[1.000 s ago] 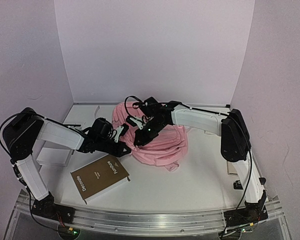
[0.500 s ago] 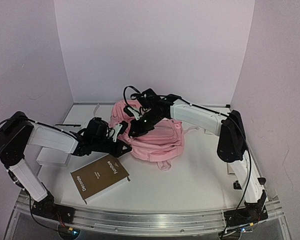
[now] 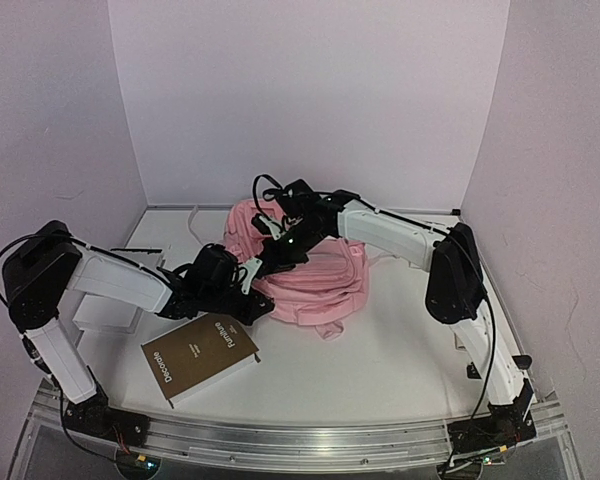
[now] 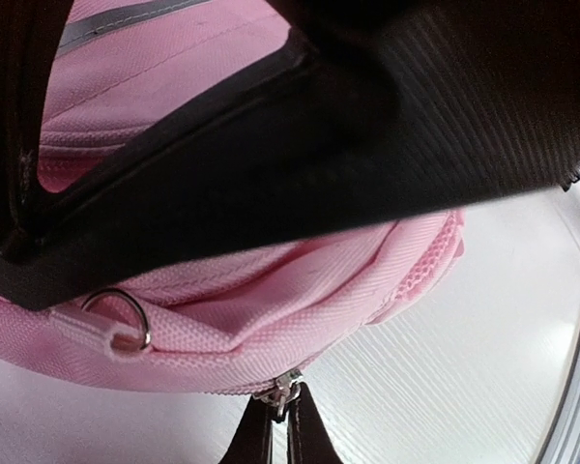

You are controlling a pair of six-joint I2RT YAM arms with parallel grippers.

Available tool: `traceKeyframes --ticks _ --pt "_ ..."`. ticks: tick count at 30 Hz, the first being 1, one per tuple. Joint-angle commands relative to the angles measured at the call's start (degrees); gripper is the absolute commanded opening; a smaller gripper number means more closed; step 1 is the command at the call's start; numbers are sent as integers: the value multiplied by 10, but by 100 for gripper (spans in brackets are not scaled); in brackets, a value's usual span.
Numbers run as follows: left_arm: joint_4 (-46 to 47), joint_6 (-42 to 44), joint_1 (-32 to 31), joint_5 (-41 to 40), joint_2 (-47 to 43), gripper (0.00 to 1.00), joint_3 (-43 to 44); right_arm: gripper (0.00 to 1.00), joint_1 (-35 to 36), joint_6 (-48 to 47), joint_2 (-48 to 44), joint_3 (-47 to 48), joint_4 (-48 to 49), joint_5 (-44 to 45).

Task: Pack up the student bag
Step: Unzip the student bag at the center of the board.

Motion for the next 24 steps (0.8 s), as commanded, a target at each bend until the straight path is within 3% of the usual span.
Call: traceKeyframes --ticks 1,6,14,20,24 --pt "79 55 -67 56 9 0 57 0 -1 37 27 26 84 28" --pt "119 33 -73 44 15 0 50 0 0 46 28 23 93 25" --pt "250 -16 -73 -9 -42 1 -52 0 -28 56 -12 -28 108 8" --pt "283 -19 -73 -50 -59 0 -90 0 -36 47 -38 -73 122 -12" --pt "264 9 -75 -23 -52 1 -78 0 -36 46 -35 -74 126 -9"
